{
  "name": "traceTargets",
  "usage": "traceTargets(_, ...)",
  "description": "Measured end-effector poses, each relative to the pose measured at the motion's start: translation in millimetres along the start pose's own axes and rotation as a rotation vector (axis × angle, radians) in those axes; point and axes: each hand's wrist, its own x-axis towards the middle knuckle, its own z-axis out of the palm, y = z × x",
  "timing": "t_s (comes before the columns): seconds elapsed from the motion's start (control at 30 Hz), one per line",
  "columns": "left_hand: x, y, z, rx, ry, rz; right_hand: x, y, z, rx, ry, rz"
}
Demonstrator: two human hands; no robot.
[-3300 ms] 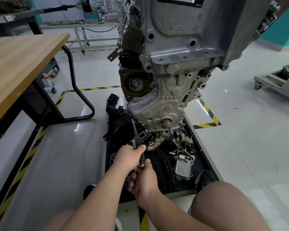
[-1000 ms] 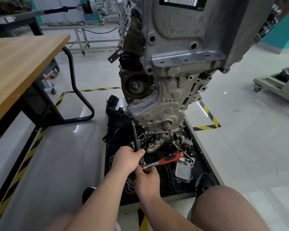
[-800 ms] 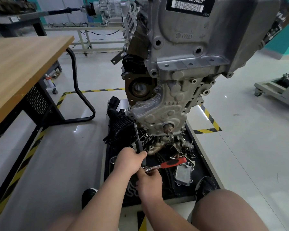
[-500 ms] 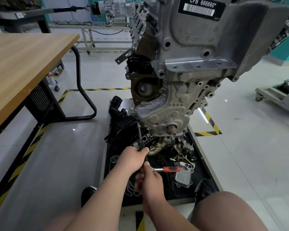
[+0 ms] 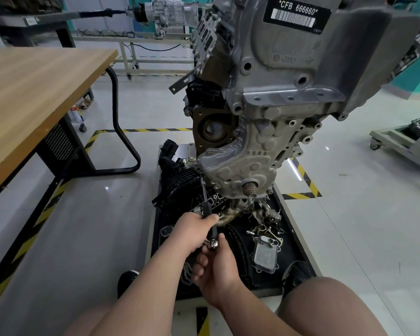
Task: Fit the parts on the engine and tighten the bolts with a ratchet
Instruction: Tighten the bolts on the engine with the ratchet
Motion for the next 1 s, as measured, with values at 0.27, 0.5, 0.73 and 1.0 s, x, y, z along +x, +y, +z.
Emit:
traceTargets(0.27,1,-1,3,0.014,0.036,0.009,1,-2,-4,-0.401,0.140,-0.314)
traceTargets(0.5,2,1,5,0.049,0.050,0.007,-4,1,-3,-0.444,0.135,-0.428)
traceTargets(0.73,3,-2,5,0.028,0.081,0.010,-7,12,-8,-0.820,0.099,-0.678)
traceTargets(1.0,5,-3,1,0.067,0.105,0.024,-7,1,1,-0.280,0.005,-0.277)
